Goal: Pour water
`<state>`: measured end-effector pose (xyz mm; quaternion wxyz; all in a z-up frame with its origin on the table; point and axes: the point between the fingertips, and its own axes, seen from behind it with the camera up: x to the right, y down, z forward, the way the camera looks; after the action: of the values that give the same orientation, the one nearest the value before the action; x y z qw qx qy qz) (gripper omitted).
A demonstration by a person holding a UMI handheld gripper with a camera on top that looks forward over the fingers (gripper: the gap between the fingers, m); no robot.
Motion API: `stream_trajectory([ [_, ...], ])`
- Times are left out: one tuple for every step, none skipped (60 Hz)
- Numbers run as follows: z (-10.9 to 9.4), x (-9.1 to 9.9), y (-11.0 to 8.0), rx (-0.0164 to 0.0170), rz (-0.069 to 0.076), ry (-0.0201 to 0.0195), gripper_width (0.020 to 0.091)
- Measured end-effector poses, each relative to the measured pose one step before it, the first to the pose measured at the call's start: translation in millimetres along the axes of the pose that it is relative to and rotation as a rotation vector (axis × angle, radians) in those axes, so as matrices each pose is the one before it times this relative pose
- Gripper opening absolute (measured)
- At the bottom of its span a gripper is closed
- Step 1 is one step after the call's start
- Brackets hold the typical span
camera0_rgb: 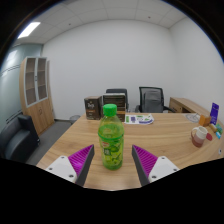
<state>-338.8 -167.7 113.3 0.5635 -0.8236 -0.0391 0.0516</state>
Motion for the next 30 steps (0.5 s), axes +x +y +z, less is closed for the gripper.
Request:
stream_trajectory([
  [23.14,-8.9,2.4,0.00282,0.0011,0.00053,0.0768],
  [17.94,-16.85,-2.01,0.00012,0.001,0.0066,0.0768],
  [6.84,-3.38,-0.85,0.00048,0.0006,0.00451,0.0768],
  [6.2,-1.5,-0.74,0.00009,0.0011,0.00563,0.0767],
  [4.82,-0.17,-0.49,0.00036,0.0007,0.00586,0.0767],
  [4.71,0.07,-0.19,0.00006,0.0006,0.00622,0.0767],
  [4.66,-0.3,-0.24,0.00117,-0.0004,0.00593,0.0769],
  [4.39,-0.27,-0.64,0.00316,-0.0008,0.00463,0.0768],
  [3.82,0.12,-0.58,0.00395,-0.0005,0.00414,0.0769],
  [3.91,0.15,-0.12,0.00263,0.0003,0.00411,0.0768],
  [3.78,0.18,0.12,0.0033,0.001,0.00407,0.0767],
  [3.73,0.01,0.09,0.00349,0.0022,0.00412,0.0768],
  [3.61,0.16,-0.13,0.00459,0.0031,0.00453,0.0766],
  [3.25,0.21,-0.05,0.0059,0.003,0.00447,0.0768],
  [3.06,0.3,0.1,0.00576,0.0039,0.00339,0.0769],
  [3.15,0.34,0.56,0.00392,0.0039,0.00313,0.0768],
  [2.75,0.62,0.92,0.00302,0.0037,0.0038,0.0768],
  [2.6,0.15,0.79,0.00303,0.0032,0.00302,0.0762],
  [2.45,0.12,0.37,0.00507,0.0016,0.00206,0.0753],
  [2.33,-0.09,0.35,0.00505,0.0013,0.00209,0.0738],
  [3.25,0.44,0.32,0.00587,0.0003,-0.0008,0.0716],
  [0.64,-2.29,-0.46,0.00765,-0.0006,-0.00207,0.0687],
  [1.29,-1.46,-0.75,0.01031,-0.0016,-0.00431,0.0655],
  [1.07,0.89,-1.03,0.00993,-0.0035,0.00544,0.0627],
  [0.75,0.72,-0.41,0.00778,-0.0047,0.00382,0.0575],
  [0.32,-0.51,0.33,0.00419,-0.0033,-0.00061,0.0562],
  [0.24,-2.15,-0.81,0.00691,-0.0012,-0.00839,0.0561],
  [0.65,-0.93,-0.66,0.00698,-0.0029,-0.00455,0.056],
  [0.53,-0.38,0.02,0.00416,-0.0011,-0.0023,0.0551],
  [0.53,0.58,-0.41,0.00589,0.0015,0.00183,0.0541],
])
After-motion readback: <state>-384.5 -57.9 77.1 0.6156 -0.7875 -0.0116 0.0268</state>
